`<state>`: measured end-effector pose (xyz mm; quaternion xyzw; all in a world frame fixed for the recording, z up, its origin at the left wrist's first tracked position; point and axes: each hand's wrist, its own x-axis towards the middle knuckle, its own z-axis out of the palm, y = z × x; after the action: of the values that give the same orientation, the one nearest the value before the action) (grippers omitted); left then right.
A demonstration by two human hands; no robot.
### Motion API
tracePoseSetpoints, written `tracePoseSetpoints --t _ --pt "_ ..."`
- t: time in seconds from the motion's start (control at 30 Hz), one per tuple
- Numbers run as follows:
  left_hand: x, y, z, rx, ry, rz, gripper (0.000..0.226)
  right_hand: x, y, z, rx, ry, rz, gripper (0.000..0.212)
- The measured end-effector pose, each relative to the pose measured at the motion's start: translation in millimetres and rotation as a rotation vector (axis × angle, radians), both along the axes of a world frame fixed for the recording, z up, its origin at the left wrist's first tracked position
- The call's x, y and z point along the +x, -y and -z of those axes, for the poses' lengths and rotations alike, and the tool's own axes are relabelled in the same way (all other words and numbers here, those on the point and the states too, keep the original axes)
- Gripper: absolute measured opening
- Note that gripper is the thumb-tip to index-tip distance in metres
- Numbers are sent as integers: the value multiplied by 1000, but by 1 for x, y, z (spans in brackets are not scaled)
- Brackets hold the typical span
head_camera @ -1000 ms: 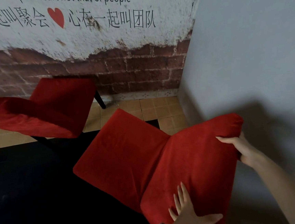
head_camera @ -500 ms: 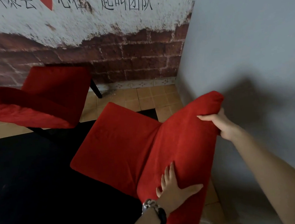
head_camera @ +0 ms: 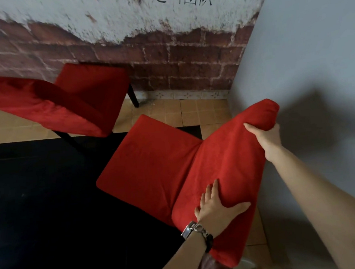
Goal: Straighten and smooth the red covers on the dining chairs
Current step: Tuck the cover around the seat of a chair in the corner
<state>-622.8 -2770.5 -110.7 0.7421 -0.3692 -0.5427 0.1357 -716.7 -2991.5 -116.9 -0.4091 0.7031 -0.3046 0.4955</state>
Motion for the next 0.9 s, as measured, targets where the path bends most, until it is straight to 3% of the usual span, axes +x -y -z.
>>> tracePoseSetpoints --t 0.27,0.47,0.7,0.9 --pt "-14 -23 11 -107 70 -146 107 -1 -13 8 -67 35 -29 73" --pt "-16 -37 10 -139 38 -279 100 39 -17 2 -126 5 -194 65" --pt "-11 -53 3 -140 49 -412 99 84 -30 -6 -110 24 -384 79" --pt "-16 -54 2 -144 79 -478 98 92 -33 -8 -106 4 -457 79"
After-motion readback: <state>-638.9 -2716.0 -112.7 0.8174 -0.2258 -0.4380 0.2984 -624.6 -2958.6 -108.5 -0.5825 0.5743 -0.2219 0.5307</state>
